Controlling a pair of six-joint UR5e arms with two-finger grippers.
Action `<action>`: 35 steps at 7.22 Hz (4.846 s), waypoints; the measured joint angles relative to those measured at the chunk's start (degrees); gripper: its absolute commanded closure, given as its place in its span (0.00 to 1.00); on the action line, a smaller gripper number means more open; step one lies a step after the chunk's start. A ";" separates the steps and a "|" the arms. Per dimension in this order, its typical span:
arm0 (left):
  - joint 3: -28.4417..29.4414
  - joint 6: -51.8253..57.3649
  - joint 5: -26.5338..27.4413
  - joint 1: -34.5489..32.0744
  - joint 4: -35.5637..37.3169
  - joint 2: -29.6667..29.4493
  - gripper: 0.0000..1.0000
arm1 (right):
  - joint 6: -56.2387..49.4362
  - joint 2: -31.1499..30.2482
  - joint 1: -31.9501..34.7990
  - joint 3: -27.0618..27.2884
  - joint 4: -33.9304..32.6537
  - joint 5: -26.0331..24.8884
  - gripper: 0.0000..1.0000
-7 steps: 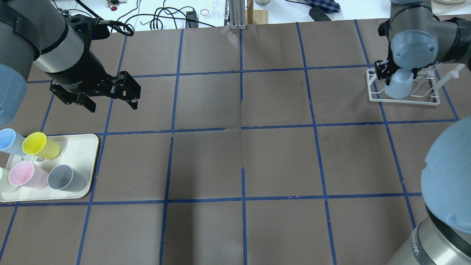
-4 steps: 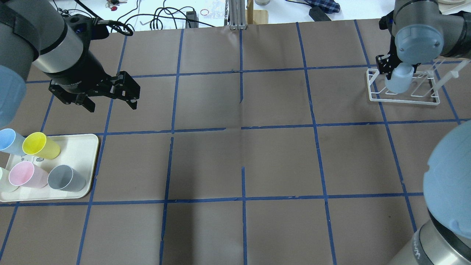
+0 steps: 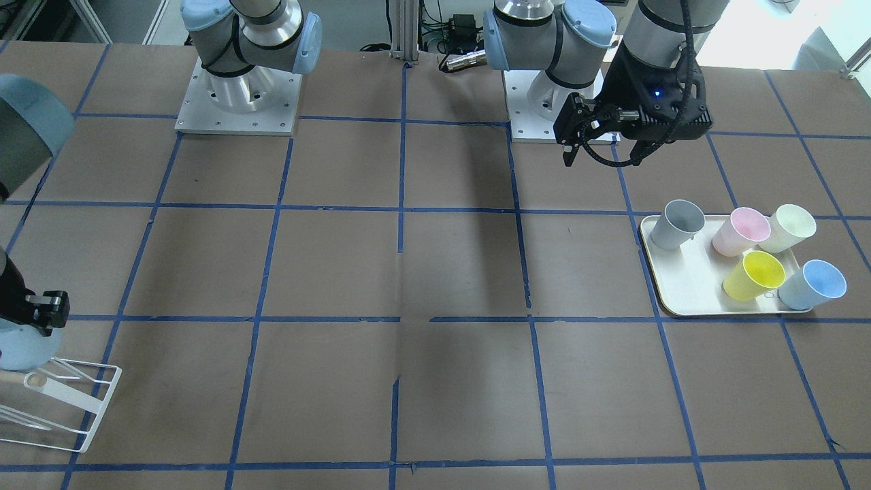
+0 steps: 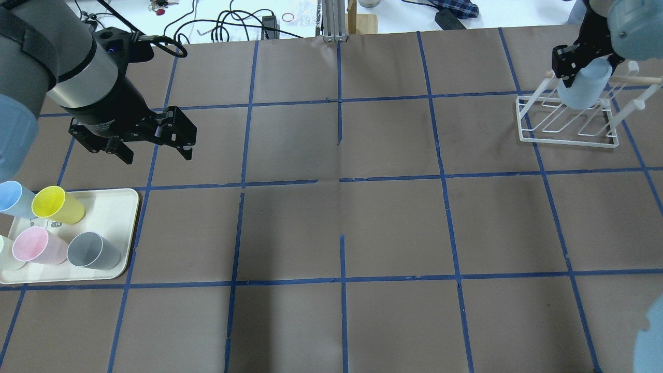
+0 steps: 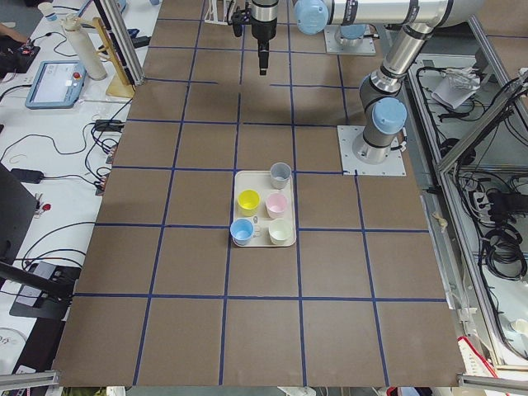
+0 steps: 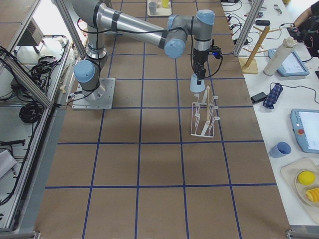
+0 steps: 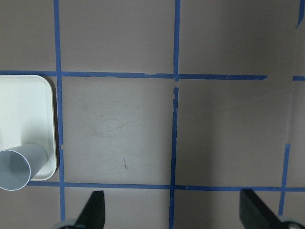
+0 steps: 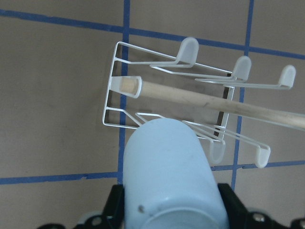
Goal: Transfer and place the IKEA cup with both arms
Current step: 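Lift the light blue cup off the rack with the right gripper, then carry the cup toward the left gripper while the left gripper reaches toward it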
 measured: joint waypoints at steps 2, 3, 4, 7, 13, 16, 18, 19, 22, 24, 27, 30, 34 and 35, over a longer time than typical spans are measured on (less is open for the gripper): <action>0.29 0.10 -0.42 0.40 -0.22 -0.05 0.00 | 0.19 -2.82 -0.12 -0.07 8.08 8.49 0.69; 0.91 0.22 -1.57 1.07 -0.27 0.00 0.00 | 0.47 -3.28 -0.31 -0.05 12.01 13.77 0.70; 1.74 0.30 -4.94 1.85 -0.68 0.13 0.00 | 0.84 -3.54 -0.60 0.03 15.57 19.10 0.70; 5.10 0.37 -29.66 6.17 -7.40 -0.74 0.00 | 5.46 -3.67 -4.42 0.25 28.91 37.17 0.71; -6.13 1.15 -81.03 9.80 -14.42 -1.45 0.00 | 13.02 -6.51 -8.94 0.19 52.46 69.72 0.70; -8.00 1.14 -90.81 8.76 -13.13 -1.78 0.00 | 13.05 -11.22 -8.48 0.53 59.15 79.90 0.69; -8.20 1.16 -92.20 8.40 -6.39 -2.84 0.00 | 13.05 -13.24 -7.54 0.65 60.89 82.65 0.70; -8.23 1.13 -92.34 7.74 -2.99 -3.33 0.00 | 13.03 -14.05 -6.28 0.73 61.52 84.34 0.70; -8.26 0.87 -95.04 5.63 0.88 -4.44 0.00 | 12.93 -14.20 -2.20 0.88 61.50 86.54 0.70; -8.27 0.80 -97.22 4.66 1.41 -4.50 0.00 | 12.83 -13.95 0.75 0.99 61.28 88.34 0.70; -8.29 0.83 -99.57 2.31 2.95 -4.61 0.00 | 12.65 -13.53 3.56 1.06 61.07 90.09 0.70; -8.40 0.87 -100.30 0.57 3.58 -4.65 0.00 | 12.61 -13.43 5.39 1.10 60.81 90.46 0.69; -8.69 0.96 -100.57 -1.02 4.19 -4.58 0.40 | 12.59 -13.25 5.82 1.12 60.60 90.41 0.65; -8.73 1.01 -100.54 -1.20 4.74 -4.58 0.42 | 12.55 -13.01 5.84 1.12 60.62 90.40 0.18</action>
